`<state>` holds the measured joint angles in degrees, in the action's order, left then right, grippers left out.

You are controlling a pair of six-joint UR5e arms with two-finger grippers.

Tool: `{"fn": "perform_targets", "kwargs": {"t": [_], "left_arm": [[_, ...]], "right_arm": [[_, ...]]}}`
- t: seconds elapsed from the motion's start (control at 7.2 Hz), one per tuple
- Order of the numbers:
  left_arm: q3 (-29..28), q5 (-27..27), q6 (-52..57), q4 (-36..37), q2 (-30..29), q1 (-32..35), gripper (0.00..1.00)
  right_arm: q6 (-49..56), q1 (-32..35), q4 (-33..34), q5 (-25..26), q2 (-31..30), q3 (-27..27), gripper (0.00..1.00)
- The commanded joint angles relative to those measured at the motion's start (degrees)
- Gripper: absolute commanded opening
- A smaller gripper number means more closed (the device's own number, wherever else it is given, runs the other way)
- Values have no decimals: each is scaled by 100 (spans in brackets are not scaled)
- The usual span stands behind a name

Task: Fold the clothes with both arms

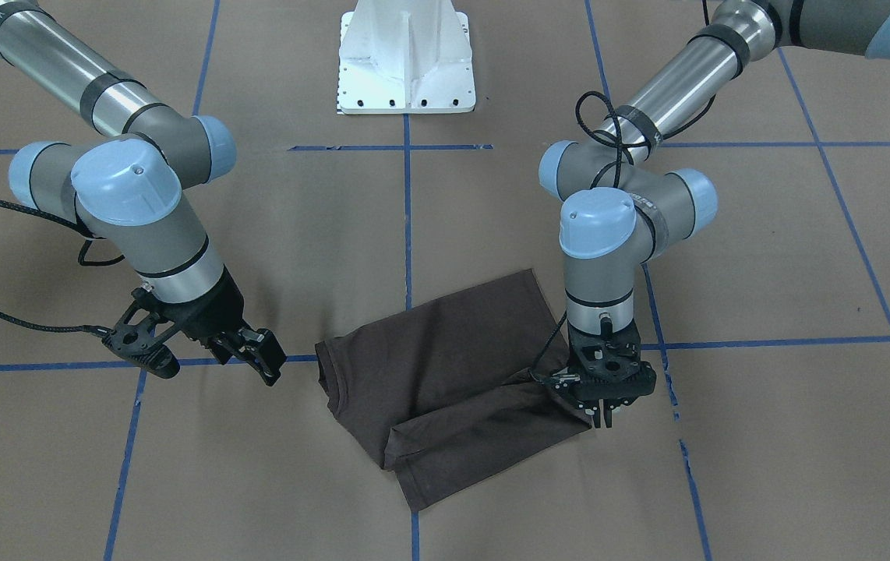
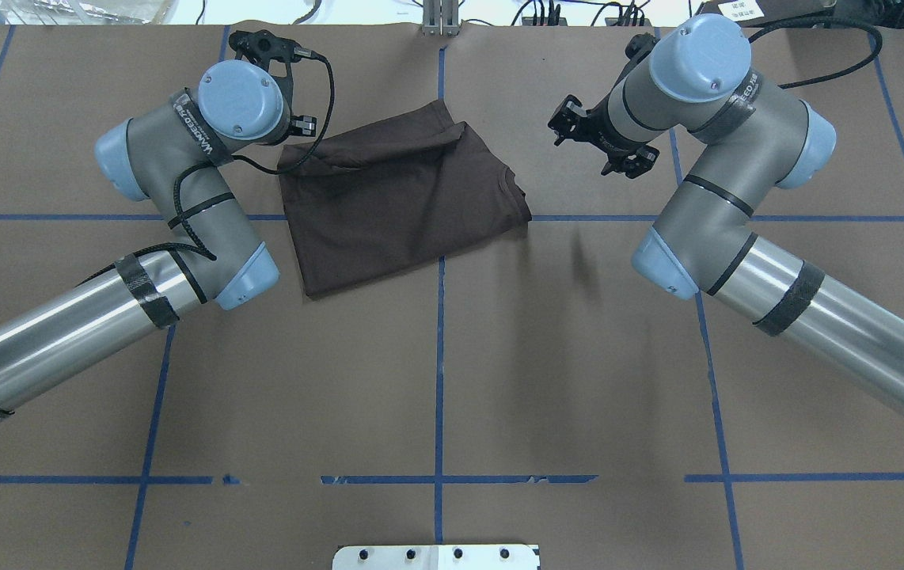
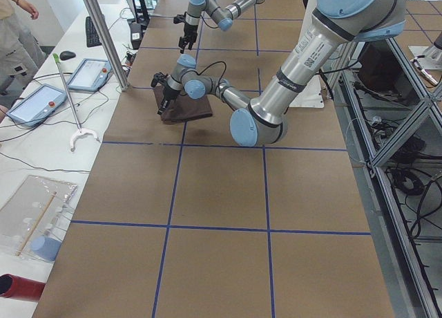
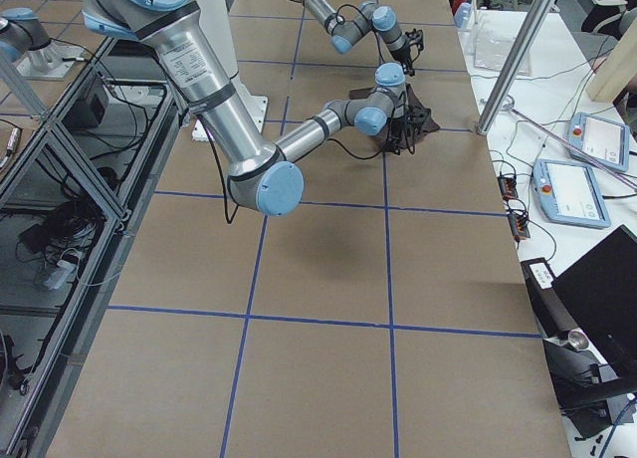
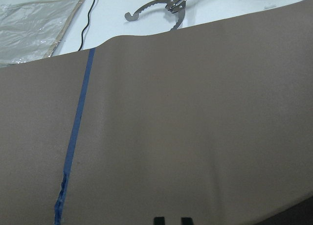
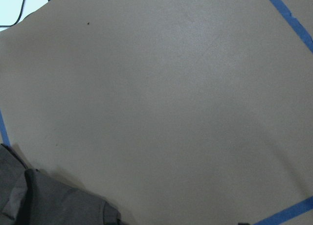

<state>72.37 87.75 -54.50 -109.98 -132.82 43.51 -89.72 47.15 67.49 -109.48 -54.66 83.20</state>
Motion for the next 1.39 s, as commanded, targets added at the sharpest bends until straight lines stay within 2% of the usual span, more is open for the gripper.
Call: {"fn": "perform_targets", "kwargs": {"t": [0.0,0.14,0.28,0.42,0.56,0.97,1.25], "left_arm": [[146,287,-25,134,-189,-17,0],[41,287,-25,91,-287,-35,0],[-395,278,-17,-31,-610,-35,0],[-1235,261,-8,-329,-1040,-70,0],[-1574,234,36,-436,-1227,-131,0],[-307,443,71,641,-914,-394,0],[1027,761,264,1449,-291,-544,0]], "right_arm": [[7,66,1,-64,-123,187,86],[16,57,9,-73,-211,275,86],[16,75,10,-73,-229,293,86],[16,75,10,-82,-360,415,86],[16,84,10,-82,-414,486,86],[16,127,10,-99,-423,478,88],[25,128,10,-91,-406,469,89]]}}
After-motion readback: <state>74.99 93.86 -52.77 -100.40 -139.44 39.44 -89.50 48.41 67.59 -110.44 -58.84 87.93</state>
